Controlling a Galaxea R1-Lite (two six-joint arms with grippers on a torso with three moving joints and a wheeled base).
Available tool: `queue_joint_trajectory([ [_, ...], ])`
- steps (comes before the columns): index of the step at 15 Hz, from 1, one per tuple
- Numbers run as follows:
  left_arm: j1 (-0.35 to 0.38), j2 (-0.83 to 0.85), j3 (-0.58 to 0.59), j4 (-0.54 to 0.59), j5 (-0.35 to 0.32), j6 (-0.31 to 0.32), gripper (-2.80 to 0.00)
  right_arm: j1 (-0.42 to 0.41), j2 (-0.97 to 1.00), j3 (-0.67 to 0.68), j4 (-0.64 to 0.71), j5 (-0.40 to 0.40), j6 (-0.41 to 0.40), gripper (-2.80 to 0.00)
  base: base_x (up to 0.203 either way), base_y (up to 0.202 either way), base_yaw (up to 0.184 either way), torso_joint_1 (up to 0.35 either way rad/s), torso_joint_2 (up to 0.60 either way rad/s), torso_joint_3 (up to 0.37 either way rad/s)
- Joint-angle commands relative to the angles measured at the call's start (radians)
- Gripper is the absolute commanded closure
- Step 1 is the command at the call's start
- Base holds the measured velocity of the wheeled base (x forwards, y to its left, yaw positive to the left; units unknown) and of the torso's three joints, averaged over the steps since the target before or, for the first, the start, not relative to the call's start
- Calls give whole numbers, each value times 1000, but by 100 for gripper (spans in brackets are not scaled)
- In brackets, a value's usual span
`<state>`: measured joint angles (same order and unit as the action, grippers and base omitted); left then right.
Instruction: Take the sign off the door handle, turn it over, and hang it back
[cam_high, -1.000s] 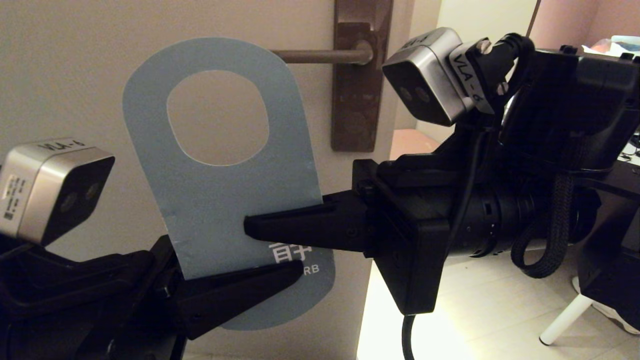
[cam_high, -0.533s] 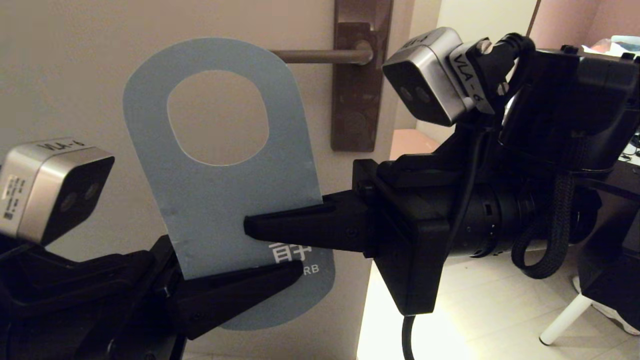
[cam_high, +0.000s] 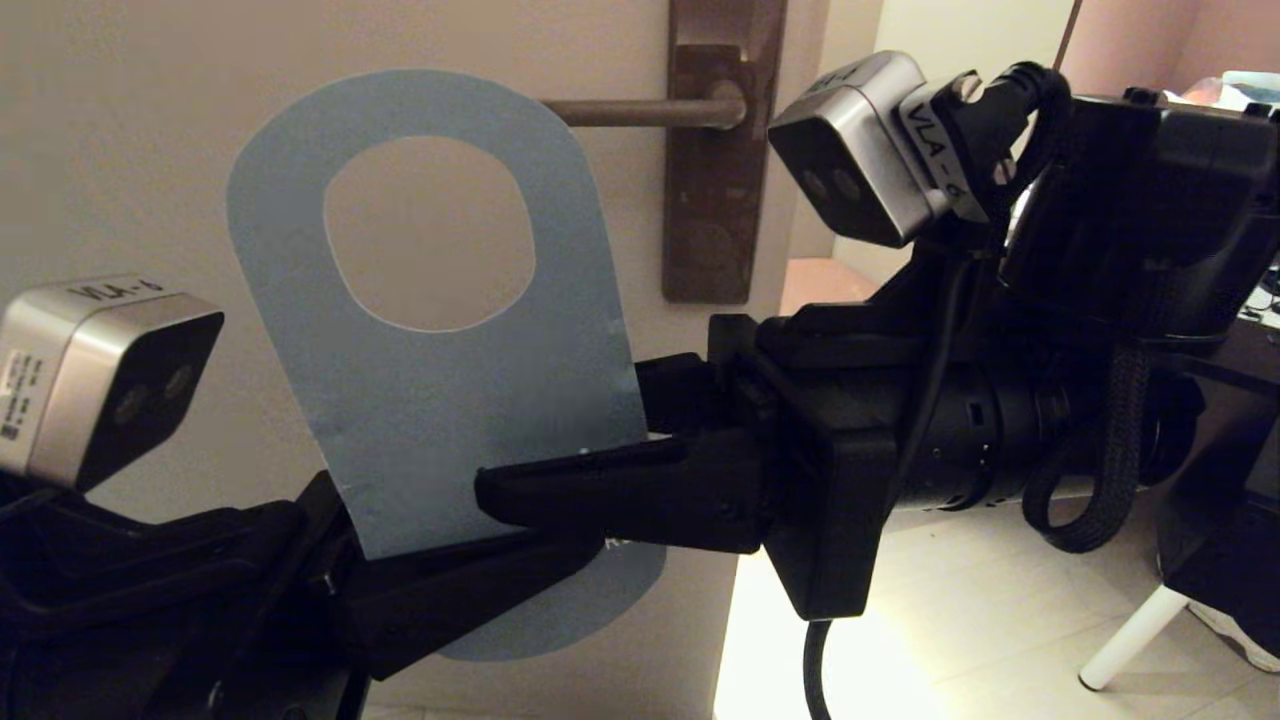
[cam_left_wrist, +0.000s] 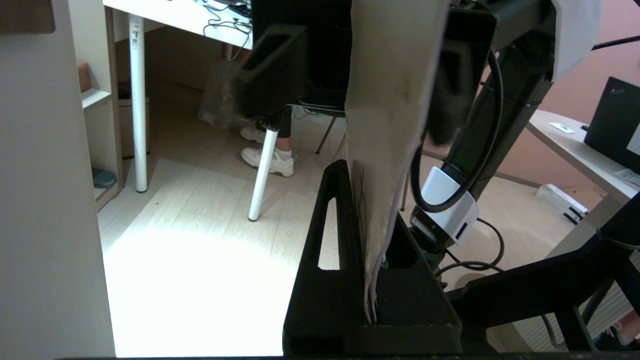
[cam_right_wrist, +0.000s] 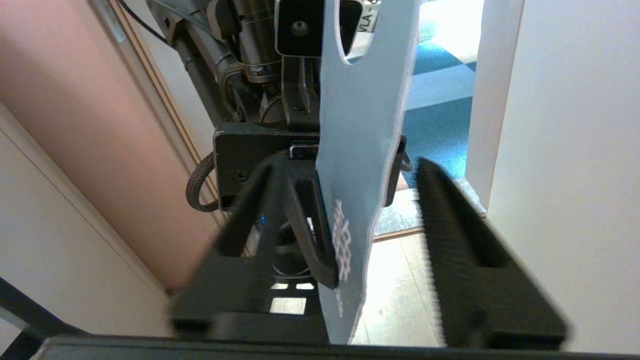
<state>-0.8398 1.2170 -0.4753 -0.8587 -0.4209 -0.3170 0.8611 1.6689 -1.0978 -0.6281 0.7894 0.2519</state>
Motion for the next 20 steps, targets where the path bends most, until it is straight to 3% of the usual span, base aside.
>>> queue_joint_trajectory([
  [1, 1, -1, 1, -5, -3, -2, 0, -1, 0, -1, -4, 4, 1, -280, 0, 0, 0, 0, 0, 0],
  [7, 7, -1, 1, -5, 1, -4, 0, -17, -34, 30, -4, -58, 1, -280, 0, 0, 0, 0, 0, 0],
  [13, 10, 1, 1, -5, 1, -5, 0, -93, -164, 156, -4, -99, 0, -280, 0, 0, 0, 0, 0, 0],
  [18, 10, 4, 1, -5, 1, -4, 0, -99, -236, 243, -4, -116, -4, -280, 0, 0, 0, 0, 0, 0],
  [19, 10, 3, 3, -5, 2, -4, 0, -99, -236, 245, -4, -114, -7, 0, 0, 0, 0, 0, 0, 0],
  [20, 10, -1, 7, -5, 2, -2, 0, -99, -236, 249, -4, -116, -13, 0, 0, 0, 0, 0, 0, 0],
])
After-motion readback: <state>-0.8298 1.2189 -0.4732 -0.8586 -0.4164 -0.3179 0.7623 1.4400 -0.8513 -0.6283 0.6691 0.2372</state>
